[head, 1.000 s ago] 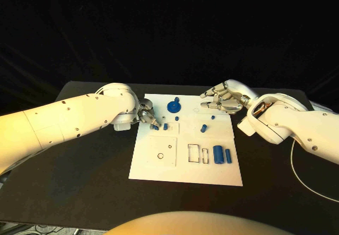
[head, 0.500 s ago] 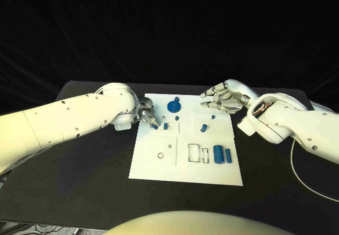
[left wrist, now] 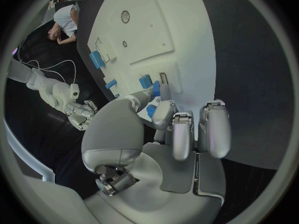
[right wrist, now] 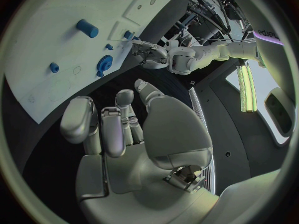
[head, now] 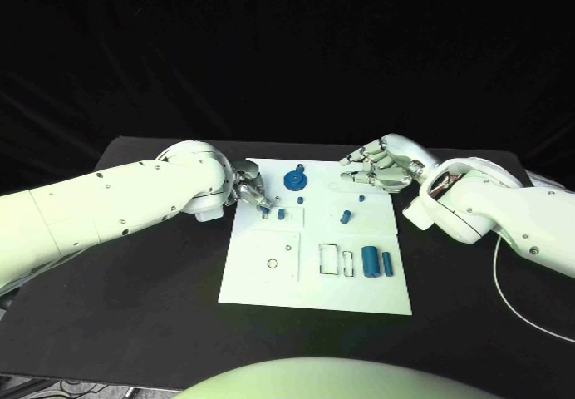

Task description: Assemble the parts on the task board

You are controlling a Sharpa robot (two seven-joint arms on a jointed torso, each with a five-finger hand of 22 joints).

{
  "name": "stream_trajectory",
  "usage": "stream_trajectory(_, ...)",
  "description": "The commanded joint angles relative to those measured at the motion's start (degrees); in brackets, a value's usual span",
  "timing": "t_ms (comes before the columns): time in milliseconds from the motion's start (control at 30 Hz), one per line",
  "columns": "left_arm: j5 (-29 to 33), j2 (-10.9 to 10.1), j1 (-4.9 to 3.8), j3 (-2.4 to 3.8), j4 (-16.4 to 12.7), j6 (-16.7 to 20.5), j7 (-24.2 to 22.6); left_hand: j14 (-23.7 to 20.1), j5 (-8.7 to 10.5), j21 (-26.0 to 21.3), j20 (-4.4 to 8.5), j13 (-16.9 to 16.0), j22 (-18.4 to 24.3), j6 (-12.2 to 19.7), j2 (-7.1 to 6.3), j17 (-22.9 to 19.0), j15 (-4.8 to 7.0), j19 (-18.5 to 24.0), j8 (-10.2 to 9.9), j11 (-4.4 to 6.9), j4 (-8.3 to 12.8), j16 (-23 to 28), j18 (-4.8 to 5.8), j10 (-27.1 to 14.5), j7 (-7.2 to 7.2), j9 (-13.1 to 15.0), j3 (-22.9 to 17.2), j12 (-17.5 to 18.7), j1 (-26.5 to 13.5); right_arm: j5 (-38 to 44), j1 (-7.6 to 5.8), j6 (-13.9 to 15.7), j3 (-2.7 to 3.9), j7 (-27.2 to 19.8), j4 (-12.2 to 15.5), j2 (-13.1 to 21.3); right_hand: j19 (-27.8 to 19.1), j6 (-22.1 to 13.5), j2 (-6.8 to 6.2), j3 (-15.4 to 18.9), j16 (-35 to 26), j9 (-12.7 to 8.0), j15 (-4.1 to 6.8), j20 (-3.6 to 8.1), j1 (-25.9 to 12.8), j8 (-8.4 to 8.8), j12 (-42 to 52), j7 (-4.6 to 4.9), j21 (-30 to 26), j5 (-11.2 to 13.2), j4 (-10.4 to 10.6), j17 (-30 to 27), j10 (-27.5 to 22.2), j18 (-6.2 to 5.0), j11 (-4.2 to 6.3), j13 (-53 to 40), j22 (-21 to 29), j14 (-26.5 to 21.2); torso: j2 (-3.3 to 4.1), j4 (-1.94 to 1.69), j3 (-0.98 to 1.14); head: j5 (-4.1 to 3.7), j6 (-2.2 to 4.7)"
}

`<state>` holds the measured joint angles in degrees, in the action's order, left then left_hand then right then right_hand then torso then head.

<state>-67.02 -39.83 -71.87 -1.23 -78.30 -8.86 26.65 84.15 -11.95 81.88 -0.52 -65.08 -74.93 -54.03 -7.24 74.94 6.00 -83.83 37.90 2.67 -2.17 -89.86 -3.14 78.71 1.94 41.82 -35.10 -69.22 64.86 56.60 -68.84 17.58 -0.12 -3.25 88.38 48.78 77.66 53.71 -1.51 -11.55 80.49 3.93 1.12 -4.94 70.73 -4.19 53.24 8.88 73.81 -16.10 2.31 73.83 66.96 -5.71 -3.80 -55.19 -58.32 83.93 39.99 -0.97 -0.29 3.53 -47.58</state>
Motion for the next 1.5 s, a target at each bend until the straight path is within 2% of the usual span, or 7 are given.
stream_trajectory(33, -1.23, -0.33, 0.18, 0.01, -0.79, 2.66, -2.32, 5.85, 0.04, -0.02, -0.15, -0.06, -5.94, 0.97, 0.04, 15.06, -0.38, -1.12, -0.32, -0.05, 3.97, -0.14, 0.59, -0.1, -0.56, -0.1, -3.5, 0.13, 0.59, -0.03, 0.03, -0.63, 0.01, -0.26, 0.04, 0.04, -0.29, 0.34, 0.1, -0.07, -0.28, 0.06, -0.2, 0.03, -0.48, -0.32, 0.21, 0.06, -0.32, -0.25, 0.32, -0.02, 0.08, -0.29, 0.09, -0.05, 0.0, 2.9, -0.01, -0.06, 0.0, -0.02, -0.08)
stream_trajectory(367, -6.99, -1.35, 1.3, 0.0, -2.74, 4.32, -2.85, 5.85, 0.08, 0.37, -0.22, -0.2, -6.41, 0.79, -0.13, 15.06, -0.43, -1.38, -0.37, -0.06, 4.16, -0.14, 0.71, 0.14, -0.53, -0.18, -3.27, -0.02, 1.28, -0.07, 0.04, -0.63, 0.01, -0.31, 0.06, 0.14, -0.29, 0.35, 0.14, -0.04, -0.28, 0.06, -0.21, 0.03, -0.56, -0.32, 0.25, 0.06, -0.33, -0.3, 0.41, -0.01, 0.1, -0.29, 0.09, -0.07, 0.01, 2.91, -0.04, -0.04, -0.01, 0.2, -0.12)
stream_trajectory(700, -12.32, -1.35, 2.35, 0.0, -2.91, 5.84, -2.58, 5.85, 0.07, 0.64, -0.26, -0.41, -6.73, 0.61, -0.26, 15.06, -0.46, -1.56, -0.41, -0.07, 4.22, -0.14, 0.79, 0.35, -0.53, -0.25, -3.15, -0.22, 1.64, -0.09, 0.04, -0.59, 0.01, -0.35, 0.09, 0.22, -0.29, 0.35, 0.14, -0.04, -0.28, 0.06, -0.21, 0.03, -0.56, -0.32, 0.25, 0.06, -0.33, -0.3, 0.41, -0.01, 0.1, -0.29, 0.09, -0.07, 0.01, 2.91, 0.0, 0.02, -0.03, 0.31, -0.08)
stream_trajectory(967, -13.73, -1.18, 2.89, 0.0, -2.79, 6.64, -1.83, 5.85, 0.06, 0.72, -0.27, -0.49, -6.82, 0.54, -0.28, 15.06, -0.46, -1.61, -0.41, -0.06, 4.22, -0.14, 0.82, 0.44, -0.53, -0.28, -3.14, -0.29, 1.75, -0.1, 0.05, -0.62, 0.01, -0.37, 0.1, 0.22, -0.29, 0.35, 0.14, -0.04, -0.28, 0.06, -0.21, 0.03, -0.56, -0.32, 0.25, 0.06, -0.33, -0.3, 0.41, -0.01, 0.1, -0.29, 0.09, -0.07, 0.01, 2.91, 0.07, 0.05, -0.03, 0.37, -0.2)
stream_trajectory(1500, -12.78, -1.35, 3.25, 0.0, -3.09, 2.04, -1.59, 5.85, 0.05, 0.58, -0.28, -0.47, -6.67, 0.45, -0.3, 15.06, -0.46, -1.53, -0.42, -0.06, 4.22, -0.14, 0.78, 0.48, -0.53, -0.31, -3.11, -0.28, 1.86, -0.13, 0.08, -0.81, 0.0, -0.4, 0.07, 0.26, -0.29, 0.35, 0.14, -0.04, -0.28, 0.06, -0.21, 0.03, -0.56, -0.32, 0.25, 0.06, -0.33, -0.3, 0.41, -0.01, 0.1, -0.29, 0.09, -0.07, 0.01, 2.91, 0.02, 0.07, -0.02, 0.4, -0.48)
